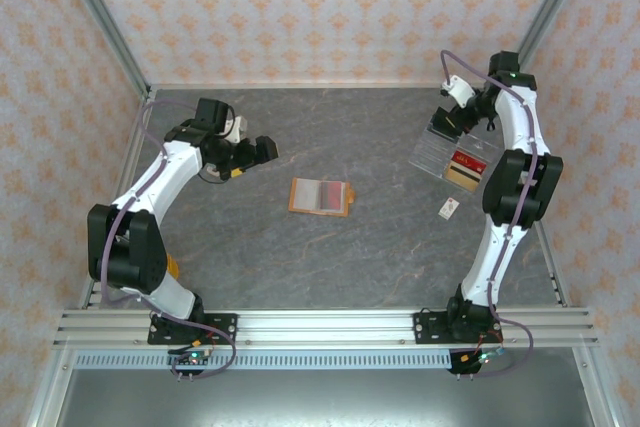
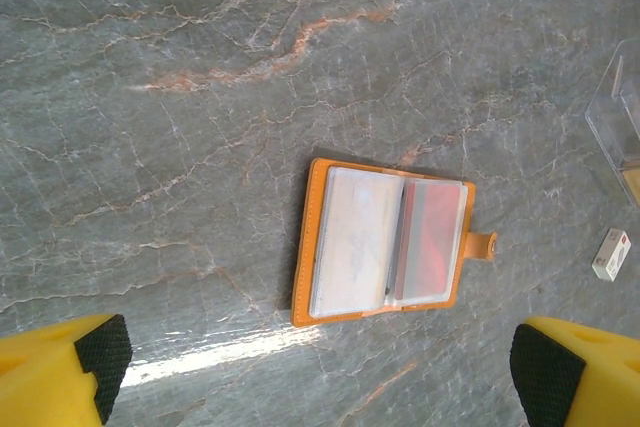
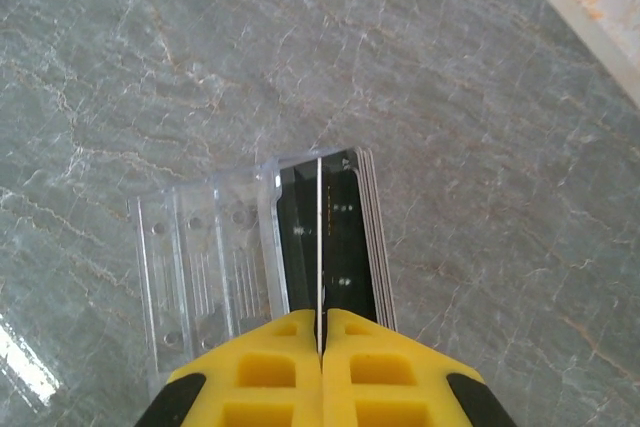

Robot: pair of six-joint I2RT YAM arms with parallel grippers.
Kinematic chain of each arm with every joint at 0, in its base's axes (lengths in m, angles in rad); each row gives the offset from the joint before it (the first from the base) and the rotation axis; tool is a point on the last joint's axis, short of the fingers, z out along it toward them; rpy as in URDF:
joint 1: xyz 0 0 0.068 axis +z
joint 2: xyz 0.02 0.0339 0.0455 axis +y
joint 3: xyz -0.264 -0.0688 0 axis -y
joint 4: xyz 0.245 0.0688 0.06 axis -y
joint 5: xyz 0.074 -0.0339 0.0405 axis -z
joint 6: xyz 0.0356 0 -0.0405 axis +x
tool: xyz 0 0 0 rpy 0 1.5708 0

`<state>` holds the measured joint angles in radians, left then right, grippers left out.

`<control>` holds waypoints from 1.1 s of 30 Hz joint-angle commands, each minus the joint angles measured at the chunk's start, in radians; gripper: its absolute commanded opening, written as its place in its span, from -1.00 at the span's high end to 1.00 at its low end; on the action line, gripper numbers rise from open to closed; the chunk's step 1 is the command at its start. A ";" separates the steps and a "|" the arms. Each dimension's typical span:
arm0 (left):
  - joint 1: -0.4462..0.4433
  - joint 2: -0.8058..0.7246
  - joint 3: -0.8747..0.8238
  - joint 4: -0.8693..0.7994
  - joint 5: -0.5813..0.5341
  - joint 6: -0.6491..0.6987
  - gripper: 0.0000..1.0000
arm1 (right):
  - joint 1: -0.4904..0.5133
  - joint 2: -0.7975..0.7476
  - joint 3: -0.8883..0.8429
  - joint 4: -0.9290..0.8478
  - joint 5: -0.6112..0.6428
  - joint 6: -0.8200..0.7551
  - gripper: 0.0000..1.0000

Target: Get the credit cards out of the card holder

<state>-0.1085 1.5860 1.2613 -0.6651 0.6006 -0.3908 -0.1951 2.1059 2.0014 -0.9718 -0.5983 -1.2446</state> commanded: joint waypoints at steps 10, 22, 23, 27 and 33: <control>0.009 0.033 0.017 0.013 0.041 0.006 -1.00 | -0.008 0.050 0.014 -0.020 -0.003 -0.038 1.00; 0.009 0.039 0.020 0.010 0.045 0.007 -1.00 | -0.007 0.093 0.022 -0.038 -0.026 -0.032 1.00; 0.009 0.040 0.018 0.010 0.045 0.007 -1.00 | -0.007 0.095 0.025 -0.042 -0.031 -0.030 1.00; 0.010 0.039 0.018 0.010 0.045 0.007 -1.00 | -0.007 0.095 0.020 -0.039 -0.058 -0.014 1.00; 0.010 0.041 0.018 0.009 0.047 0.010 -1.00 | -0.007 0.095 0.009 -0.033 -0.104 0.028 0.99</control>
<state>-0.1085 1.6131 1.2613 -0.6621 0.6281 -0.3912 -0.1974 2.1876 2.0048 -0.9798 -0.6506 -1.2453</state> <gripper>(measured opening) 0.995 0.044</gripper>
